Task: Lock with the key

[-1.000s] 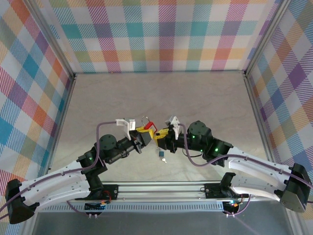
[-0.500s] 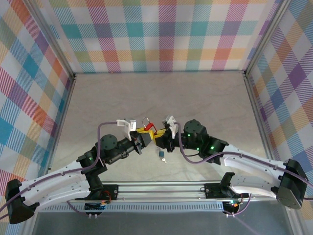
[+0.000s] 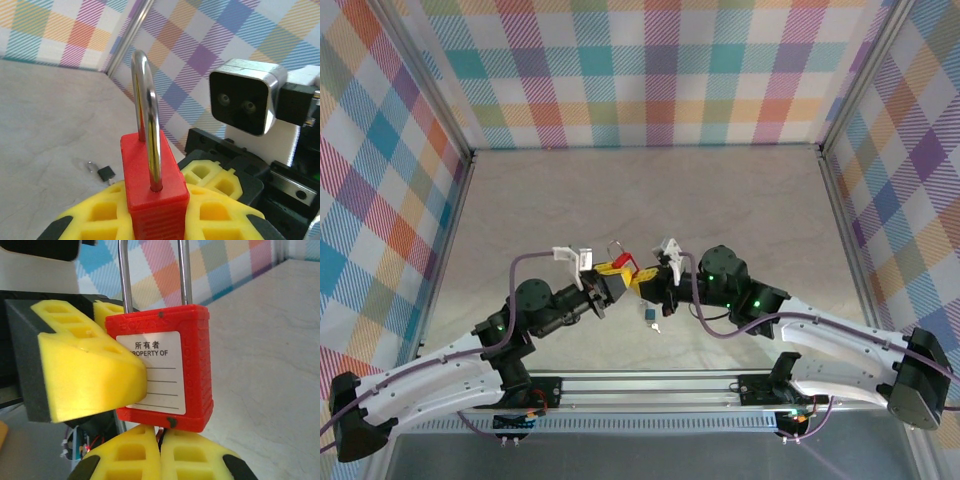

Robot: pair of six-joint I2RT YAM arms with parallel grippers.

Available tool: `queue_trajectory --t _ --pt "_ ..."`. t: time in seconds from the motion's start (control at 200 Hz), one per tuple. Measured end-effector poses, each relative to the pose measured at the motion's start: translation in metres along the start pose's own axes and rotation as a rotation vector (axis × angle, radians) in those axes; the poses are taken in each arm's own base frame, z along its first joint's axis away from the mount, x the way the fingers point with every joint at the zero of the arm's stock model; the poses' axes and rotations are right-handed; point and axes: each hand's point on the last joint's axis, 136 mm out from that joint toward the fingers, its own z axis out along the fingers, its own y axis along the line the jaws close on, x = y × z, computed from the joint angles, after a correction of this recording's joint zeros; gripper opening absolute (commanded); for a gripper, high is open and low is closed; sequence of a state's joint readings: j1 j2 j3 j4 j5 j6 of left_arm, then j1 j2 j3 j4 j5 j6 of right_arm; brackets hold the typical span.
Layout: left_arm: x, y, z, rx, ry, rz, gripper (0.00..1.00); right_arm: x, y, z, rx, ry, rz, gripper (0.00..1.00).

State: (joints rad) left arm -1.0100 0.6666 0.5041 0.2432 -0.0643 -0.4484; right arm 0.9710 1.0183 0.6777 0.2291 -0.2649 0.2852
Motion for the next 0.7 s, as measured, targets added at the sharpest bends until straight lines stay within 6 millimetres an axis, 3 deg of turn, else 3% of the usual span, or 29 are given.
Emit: queue_trajectory --t 0.495,0.7 --pt "-0.017 -0.024 -0.013 0.159 -0.116 -0.02 0.0 -0.027 0.03 -0.022 -0.284 -0.089 0.125 0.0" --pt "0.004 -0.017 -0.008 0.172 -0.081 -0.043 0.01 -0.049 0.053 -0.037 -0.414 -0.153 0.111 0.0"
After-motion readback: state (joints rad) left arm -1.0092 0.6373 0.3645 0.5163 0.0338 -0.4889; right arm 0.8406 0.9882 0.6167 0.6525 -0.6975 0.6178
